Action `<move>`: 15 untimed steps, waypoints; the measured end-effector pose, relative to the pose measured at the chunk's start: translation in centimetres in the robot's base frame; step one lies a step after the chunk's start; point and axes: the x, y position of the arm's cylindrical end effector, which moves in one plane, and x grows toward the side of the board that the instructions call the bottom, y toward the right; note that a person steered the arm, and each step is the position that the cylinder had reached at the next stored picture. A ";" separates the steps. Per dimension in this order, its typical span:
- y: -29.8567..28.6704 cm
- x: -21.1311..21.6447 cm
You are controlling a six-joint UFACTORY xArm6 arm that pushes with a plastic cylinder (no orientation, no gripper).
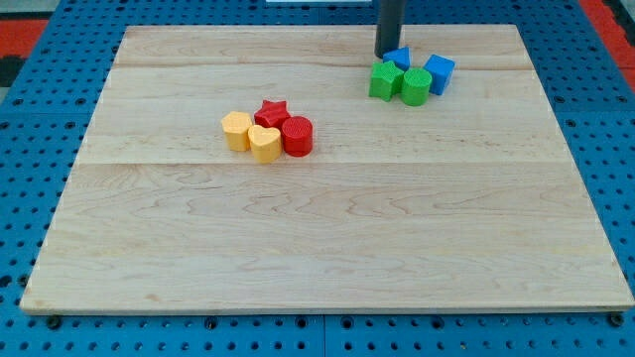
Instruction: Push the red circle closer to the green star
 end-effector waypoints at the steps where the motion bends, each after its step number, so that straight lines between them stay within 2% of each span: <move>1: -0.2 0.1; 2: -5.6 -1.9; 3: -13.8 -1.2; 4: -12.4 8.6; 5: -4.4 15.1; 6: -9.3 21.8; 7: -13.1 18.7; 8: -13.0 15.0; 9: -11.8 11.2; 10: -7.9 6.4; 11: -9.1 7.0; 13: -12.9 2.7; 14: -9.6 2.6; 15: -13.6 0.5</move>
